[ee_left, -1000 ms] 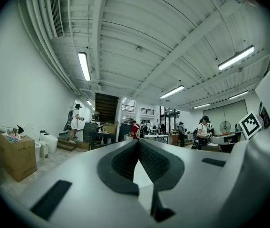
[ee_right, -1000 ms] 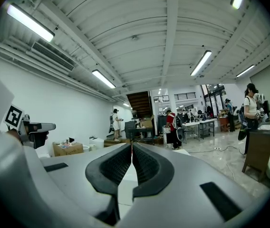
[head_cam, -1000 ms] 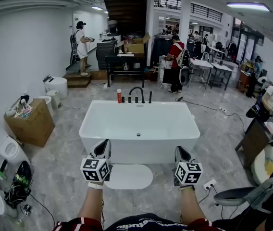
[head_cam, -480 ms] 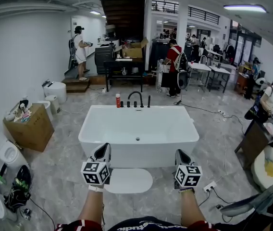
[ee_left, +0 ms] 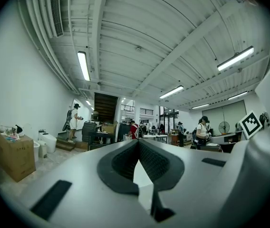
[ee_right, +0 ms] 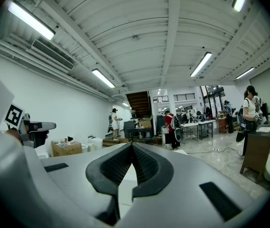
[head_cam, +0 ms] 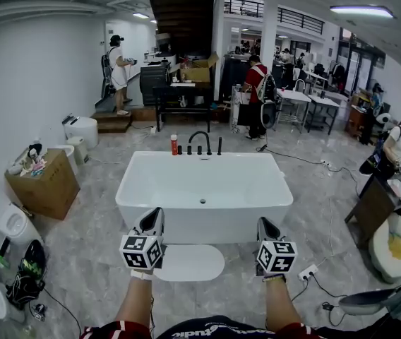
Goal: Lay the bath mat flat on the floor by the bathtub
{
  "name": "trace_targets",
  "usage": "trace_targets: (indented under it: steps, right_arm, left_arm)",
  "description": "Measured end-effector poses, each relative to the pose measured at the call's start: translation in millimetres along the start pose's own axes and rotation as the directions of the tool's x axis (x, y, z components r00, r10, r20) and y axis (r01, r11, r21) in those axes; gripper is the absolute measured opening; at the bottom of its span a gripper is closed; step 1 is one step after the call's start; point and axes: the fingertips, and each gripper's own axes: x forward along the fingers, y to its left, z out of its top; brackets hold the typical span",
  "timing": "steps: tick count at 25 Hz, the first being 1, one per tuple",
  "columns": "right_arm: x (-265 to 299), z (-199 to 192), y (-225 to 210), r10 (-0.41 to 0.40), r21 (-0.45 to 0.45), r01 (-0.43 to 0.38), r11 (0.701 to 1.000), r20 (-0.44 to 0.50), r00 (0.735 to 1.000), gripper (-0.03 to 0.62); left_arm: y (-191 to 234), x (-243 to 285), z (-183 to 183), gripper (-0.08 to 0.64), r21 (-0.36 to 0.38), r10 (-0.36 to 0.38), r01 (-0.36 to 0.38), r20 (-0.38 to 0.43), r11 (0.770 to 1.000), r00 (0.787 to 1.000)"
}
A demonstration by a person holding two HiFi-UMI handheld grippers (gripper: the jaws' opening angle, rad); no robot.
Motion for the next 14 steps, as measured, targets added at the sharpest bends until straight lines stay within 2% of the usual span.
trace_targets:
  steps: [14]
  right_arm:
    - [-2.0, -2.0, 4.3, -0.003, 0.009, 0.003, 1.0, -0.005, 1.0, 0.026]
  left_arm:
    - [4.0, -4.2, -1.0, 0.017, -0.002, 0.001, -0.001, -0.004, 1.0, 1.0]
